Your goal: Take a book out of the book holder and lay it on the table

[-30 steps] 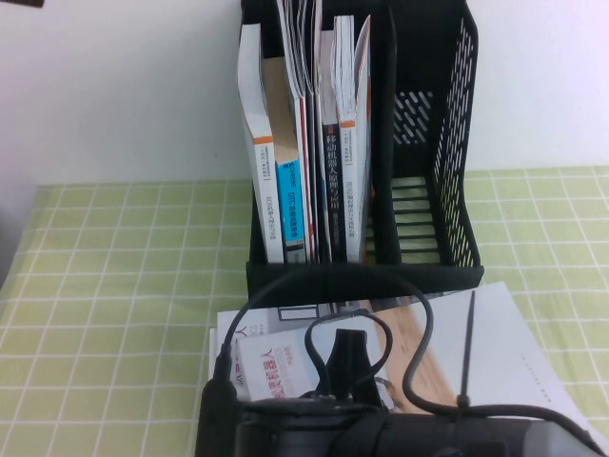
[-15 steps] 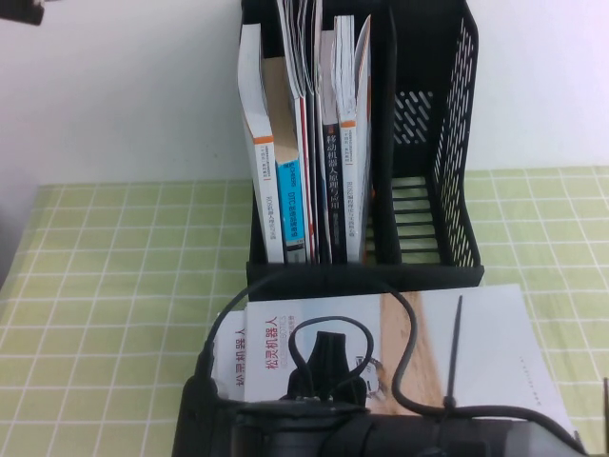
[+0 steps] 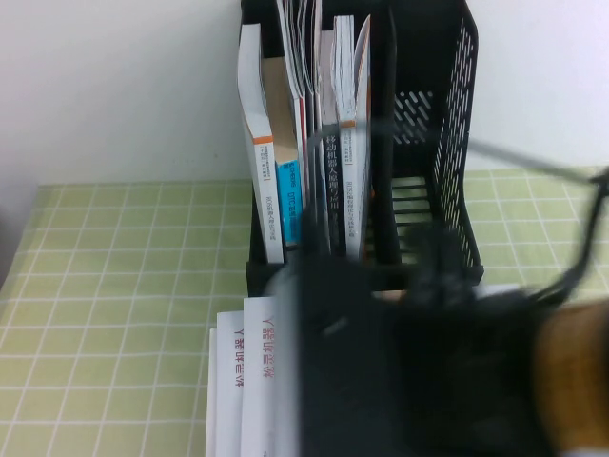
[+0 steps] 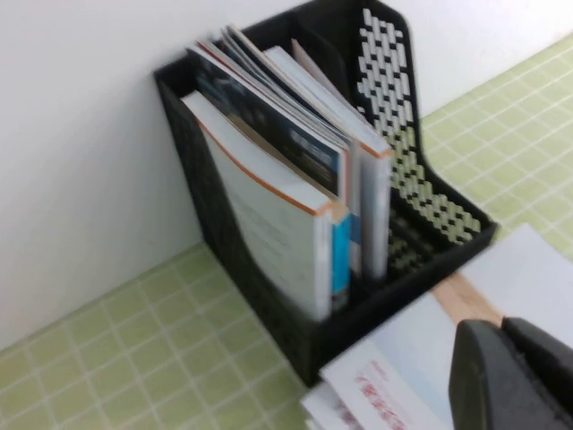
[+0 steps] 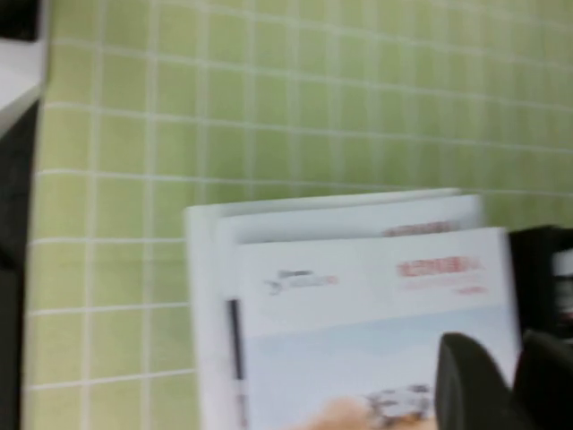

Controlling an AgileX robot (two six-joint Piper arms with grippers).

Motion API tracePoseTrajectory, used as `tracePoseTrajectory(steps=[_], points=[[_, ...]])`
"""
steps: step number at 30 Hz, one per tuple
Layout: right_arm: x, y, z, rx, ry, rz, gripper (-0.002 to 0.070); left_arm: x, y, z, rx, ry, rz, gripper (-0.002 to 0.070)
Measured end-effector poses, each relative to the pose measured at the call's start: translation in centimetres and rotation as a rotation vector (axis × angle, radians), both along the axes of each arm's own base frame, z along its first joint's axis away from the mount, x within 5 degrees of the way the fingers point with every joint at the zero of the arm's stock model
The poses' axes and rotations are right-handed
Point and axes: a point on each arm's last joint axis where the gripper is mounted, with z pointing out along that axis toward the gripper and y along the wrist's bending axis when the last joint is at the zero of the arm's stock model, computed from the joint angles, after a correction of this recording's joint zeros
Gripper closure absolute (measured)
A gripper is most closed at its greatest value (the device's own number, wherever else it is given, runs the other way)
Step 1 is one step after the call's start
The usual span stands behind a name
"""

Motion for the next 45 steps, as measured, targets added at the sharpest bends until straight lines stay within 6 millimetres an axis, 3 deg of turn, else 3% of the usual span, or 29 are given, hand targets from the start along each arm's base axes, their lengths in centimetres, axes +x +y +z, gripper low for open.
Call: tracePoseTrajectory(steps=[3,7,14,17,21,26,29,33,45], points=[[-0.1,-3.2,2.9,0.097,-0.065,-0.06,0.0632,-2.1,0.7,-2.3,-0.04,0.013,-0.03,0.0678],[-0.5,-7.5,5.6,0.216,-0.099,-0.146,0.0666,-4.2,1.5,-5.7,-0.096,0.027,-0.031,0.0677],[-1.2,-12.7,5.9,0.188,-0.05,-0.277,0.0673,-6.9,2.7,-12.2,-0.157,0.103,-0.012,0.0677],[-1.8,-14.1,4.4,0.191,-0.004,-0.277,0.0673,-7.3,2.8,-14.9,-0.176,0.108,-0.023,0.0678],[-2.5,-15.7,-0.3,0.163,0.037,-0.266,0.0674,-6.6,2.4,-18.7,-0.224,0.075,-0.01,0.0678],[-3.1,-16.8,-6.3,0.326,0.055,-0.247,0.0675,-4.9,1.7,-22.2,-0.294,0.016,0.008,0.0678],[-3.0,-17.7,-8.4,0.401,-0.016,-0.233,0.0675,-4.3,1.6,-23.5,-0.302,-0.013,0.021,0.0678],[-2.8,-18.6,-9.7,0.42,-0.1,-0.213,0.0675,-4.0,1.5,-24.3,-0.304,-0.029,0.027,0.0678],[-2.8,-18.7,-11.9,0.361,-0.097,-0.213,0.0675,-4.3,1.4,-25.4,-0.26,0.055,0.019,0.0678]])
